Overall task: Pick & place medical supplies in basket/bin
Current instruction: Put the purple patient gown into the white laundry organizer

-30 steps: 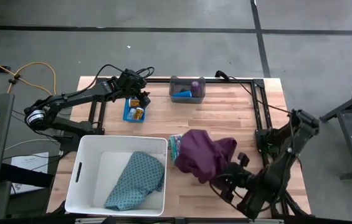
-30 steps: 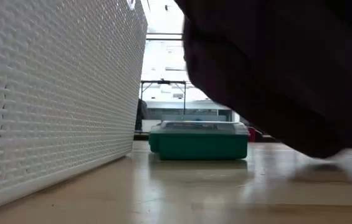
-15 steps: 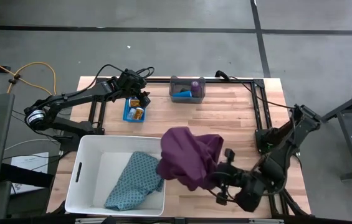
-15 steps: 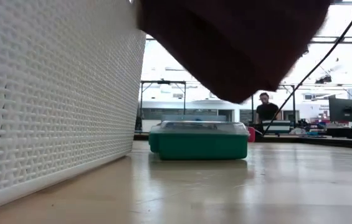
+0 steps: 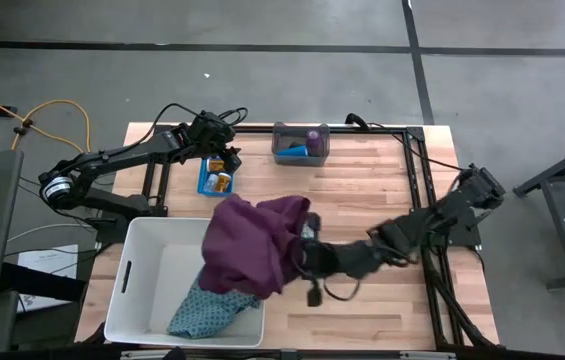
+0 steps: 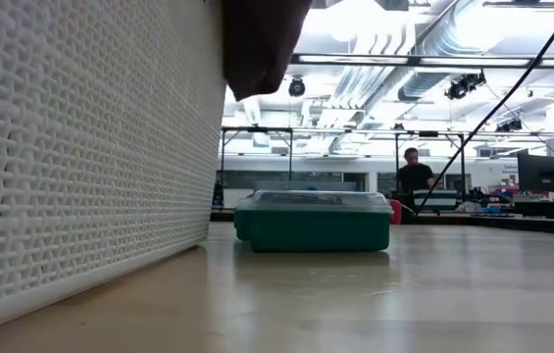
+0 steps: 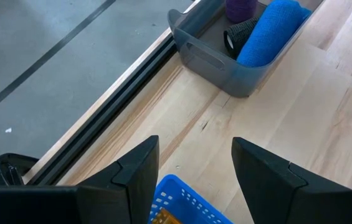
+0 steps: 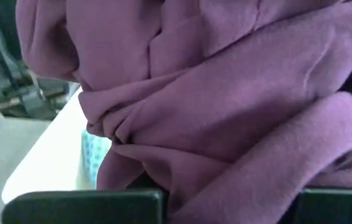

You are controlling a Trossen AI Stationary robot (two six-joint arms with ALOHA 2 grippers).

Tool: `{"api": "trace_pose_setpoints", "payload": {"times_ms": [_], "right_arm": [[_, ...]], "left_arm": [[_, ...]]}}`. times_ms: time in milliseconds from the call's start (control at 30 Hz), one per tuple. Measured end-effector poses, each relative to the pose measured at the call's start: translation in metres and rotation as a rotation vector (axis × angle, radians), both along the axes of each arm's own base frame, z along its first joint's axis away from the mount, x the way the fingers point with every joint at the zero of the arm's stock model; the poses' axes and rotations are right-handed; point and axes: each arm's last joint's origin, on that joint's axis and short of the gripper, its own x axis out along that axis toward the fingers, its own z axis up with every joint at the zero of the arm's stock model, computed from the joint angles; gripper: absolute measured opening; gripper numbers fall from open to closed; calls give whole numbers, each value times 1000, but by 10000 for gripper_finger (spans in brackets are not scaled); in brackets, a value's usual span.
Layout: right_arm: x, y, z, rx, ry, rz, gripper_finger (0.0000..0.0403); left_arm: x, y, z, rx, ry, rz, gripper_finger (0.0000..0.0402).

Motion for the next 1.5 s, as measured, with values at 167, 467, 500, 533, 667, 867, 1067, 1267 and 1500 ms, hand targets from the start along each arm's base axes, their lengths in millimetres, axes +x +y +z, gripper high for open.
{"api": "trace_pose_setpoints", "payload": {"times_ms": [167,467,500,533,667,867,1067,1267,1500], "right_arm": [[31,-9,-11,40,-72,112,52],[67,-13,-24,101,-257,348,52],[69,-15,-24,103,-271,350,52],[70,-16,-24,102,-275,350,52],[72,-22,-24,99,-272,335,52],[84,-23,-36,84,-306,369,52],[87,-30,-28,70,-409,398,52],[87,-30,-34,78,-349,409,52],[86,-25,-55,136,-118,333,52]], "left_arm": [[0,0,0,0,-1,0,194],[0,0,0,1,-1,0,194],[0,0,0,1,-1,0,194],[0,0,0,1,-1,0,194],[0,0,1,5,-8,0,194],[1,1,2,14,-20,0,194],[1,1,2,15,-22,0,194],[1,1,2,16,-23,0,194],[1,1,2,16,-23,0,194]]}}
